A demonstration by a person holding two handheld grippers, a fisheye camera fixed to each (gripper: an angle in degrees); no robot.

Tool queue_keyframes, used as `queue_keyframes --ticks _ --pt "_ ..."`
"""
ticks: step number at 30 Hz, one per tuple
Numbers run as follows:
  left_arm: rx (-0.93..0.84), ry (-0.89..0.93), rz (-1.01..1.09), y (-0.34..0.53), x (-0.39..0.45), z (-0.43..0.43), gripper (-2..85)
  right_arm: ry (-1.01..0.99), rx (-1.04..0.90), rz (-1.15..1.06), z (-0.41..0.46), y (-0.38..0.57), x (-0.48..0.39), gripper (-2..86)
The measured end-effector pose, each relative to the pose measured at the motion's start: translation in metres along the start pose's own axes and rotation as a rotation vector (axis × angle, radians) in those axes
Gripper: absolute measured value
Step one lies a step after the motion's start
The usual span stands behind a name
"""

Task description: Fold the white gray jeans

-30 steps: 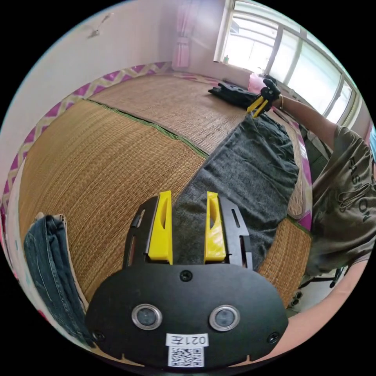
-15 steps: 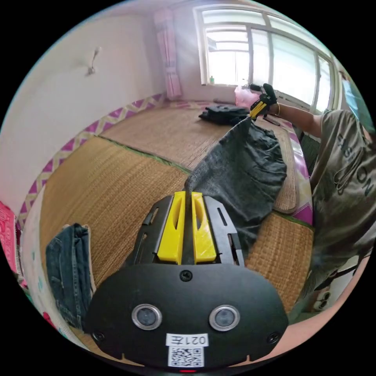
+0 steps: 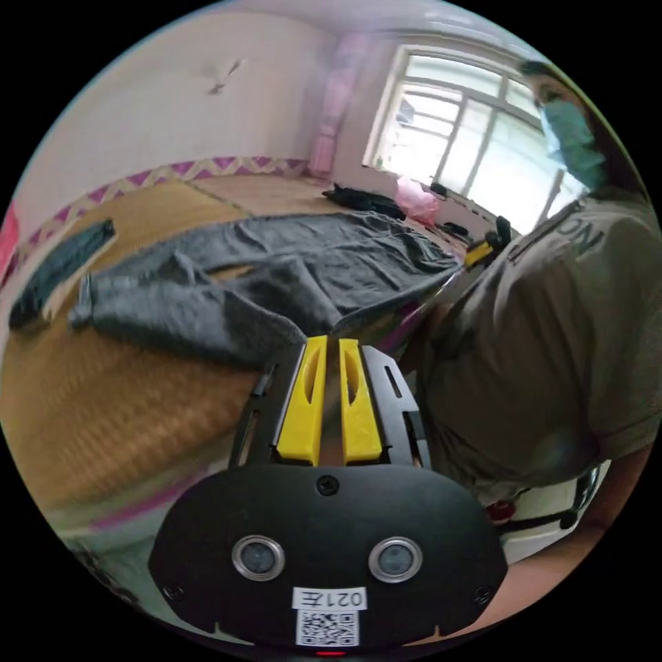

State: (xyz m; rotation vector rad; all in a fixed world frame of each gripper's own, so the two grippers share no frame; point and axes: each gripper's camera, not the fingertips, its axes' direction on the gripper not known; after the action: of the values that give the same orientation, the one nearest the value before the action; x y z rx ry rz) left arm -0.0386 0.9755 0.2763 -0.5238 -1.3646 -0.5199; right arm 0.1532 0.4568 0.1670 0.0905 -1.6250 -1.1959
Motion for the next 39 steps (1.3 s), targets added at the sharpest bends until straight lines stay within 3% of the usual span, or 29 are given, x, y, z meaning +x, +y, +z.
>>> queue_keyframes --ticks 3,6,7,10,13,18,23,26,29,31,33,35,39 --pt "0.076 0.084 -0.094 0.026 -0.003 -0.032 0.7 -0.025 0.061 0.108 0.004 0.023 0.002 -0.7" --pt "0.243 -0.043 -0.076 0.028 0.021 -0.098 0.2 -0.113 0.159 0.133 -0.037 0.05 0.01 -0.9" --pt "0.234 -0.123 -0.044 0.013 0.033 -0.112 0.5 -0.143 0.295 0.161 -0.06 0.065 0.016 -0.8" --pt "0.037 -0.287 0.04 -0.045 0.051 -0.092 6.3 -0.08 0.485 0.254 -0.087 0.083 0.033 -0.6" --pt "-0.131 -0.41 0.004 -0.084 0.044 -0.048 10.6 -0.034 0.477 0.249 -0.08 0.07 0.036 -0.7" --pt "-0.339 -0.602 -0.105 -0.087 0.02 -0.009 9.6 -0.105 0.592 0.275 -0.058 0.065 0.035 -0.9" --pt "-0.106 -0.628 -0.255 -0.028 0.011 -0.098 0.0 -0.132 0.594 0.298 -0.036 0.07 0.022 -1.0" --pt "0.179 -0.575 -0.443 0.06 -0.002 -0.195 -0.7 -0.131 0.604 0.329 -0.03 0.077 0.016 -1.0" --pt "0.456 -0.379 -0.731 0.191 -0.032 -0.252 -0.9 -0.131 0.603 0.368 -0.02 0.082 0.013 -1.0" --pt "0.663 -0.145 -0.969 0.302 -0.054 -0.257 -0.9 -0.145 0.609 0.39 -0.015 0.082 0.012 -1.0" --pt "0.806 0.015 -1.046 0.36 -0.057 -0.251 -0.8 -0.159 0.611 0.399 -0.01 0.079 0.011 -1.0" --pt "0.858 0.067 -1.08 0.39 -0.053 -0.25 -0.6 -0.163 0.601 0.389 -0.008 0.07 0.005 -1.0" --pt "0.854 -0.015 -0.978 0.39 -0.035 -0.277 3.2 -0.119 0.573 0.375 -0.011 0.054 -0.004 -1.0"
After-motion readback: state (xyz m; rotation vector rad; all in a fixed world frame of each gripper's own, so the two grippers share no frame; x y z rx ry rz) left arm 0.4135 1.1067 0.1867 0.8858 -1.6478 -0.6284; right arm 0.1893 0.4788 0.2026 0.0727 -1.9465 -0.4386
